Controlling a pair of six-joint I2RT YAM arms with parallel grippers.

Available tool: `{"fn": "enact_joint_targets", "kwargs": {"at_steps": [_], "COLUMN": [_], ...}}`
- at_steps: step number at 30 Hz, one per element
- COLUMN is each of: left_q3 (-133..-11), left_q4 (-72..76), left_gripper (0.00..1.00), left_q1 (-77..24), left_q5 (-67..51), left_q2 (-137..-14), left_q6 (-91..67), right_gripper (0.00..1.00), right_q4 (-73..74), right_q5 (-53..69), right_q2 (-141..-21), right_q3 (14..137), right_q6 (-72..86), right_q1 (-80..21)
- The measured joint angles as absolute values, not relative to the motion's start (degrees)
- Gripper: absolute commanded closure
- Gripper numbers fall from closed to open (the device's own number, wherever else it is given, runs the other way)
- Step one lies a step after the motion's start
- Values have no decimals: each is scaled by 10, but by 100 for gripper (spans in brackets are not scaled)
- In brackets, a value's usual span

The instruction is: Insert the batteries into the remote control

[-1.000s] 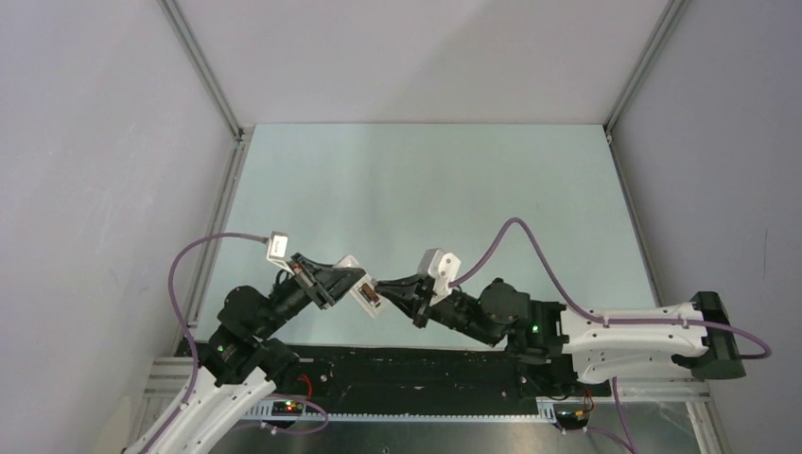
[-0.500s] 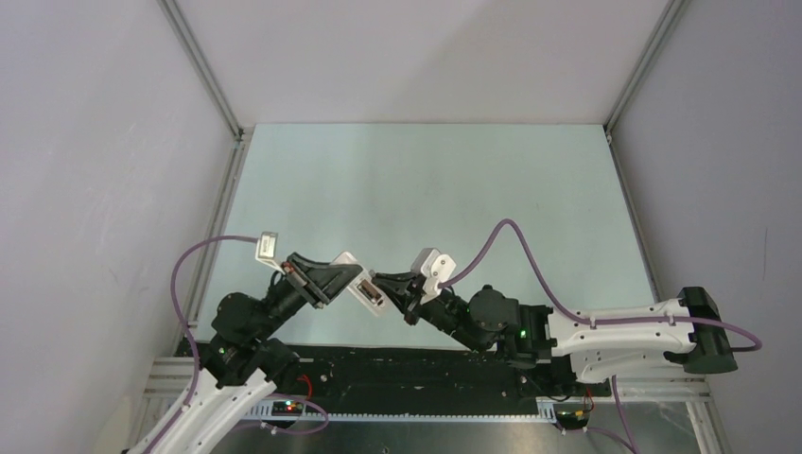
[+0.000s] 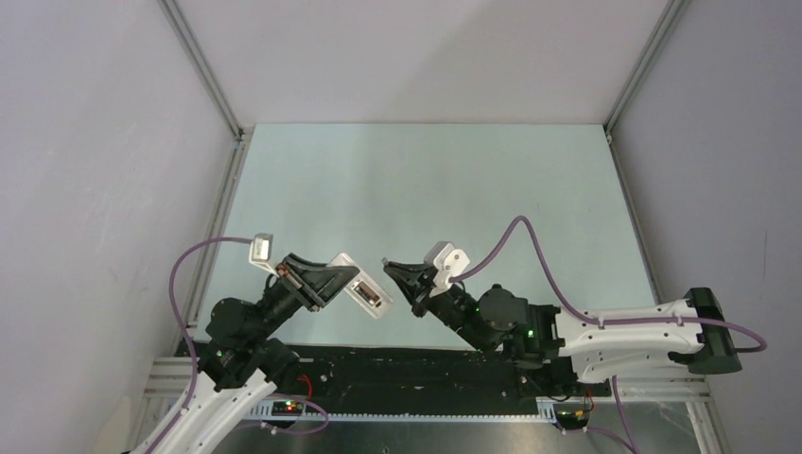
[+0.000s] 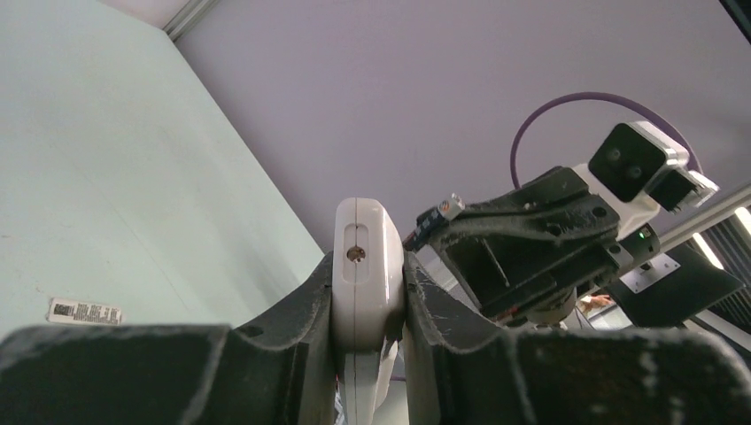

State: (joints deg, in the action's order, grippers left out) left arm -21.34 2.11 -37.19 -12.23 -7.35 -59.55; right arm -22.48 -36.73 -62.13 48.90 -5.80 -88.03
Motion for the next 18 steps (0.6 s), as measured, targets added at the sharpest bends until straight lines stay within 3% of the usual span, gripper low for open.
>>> {"fn": "enact_joint_targets", "kwargs": {"at_steps": [11, 18], "left_q3": [-213, -210], "left_q4": [30, 36], "left_gripper": [100, 100], "left_q1": [-372, -372], "left_q5": [-137, -128], "left_q2": [-41, -65], "left_q6": [-602, -611], "right_gripper": [100, 100], "right_q4": [-222, -222], "right_q5": [-390, -383], "right_q2": [-577, -627], "right_q3": [489, 517], "right_q6": [-67, -95], "right_q1": [-884, -910]}}
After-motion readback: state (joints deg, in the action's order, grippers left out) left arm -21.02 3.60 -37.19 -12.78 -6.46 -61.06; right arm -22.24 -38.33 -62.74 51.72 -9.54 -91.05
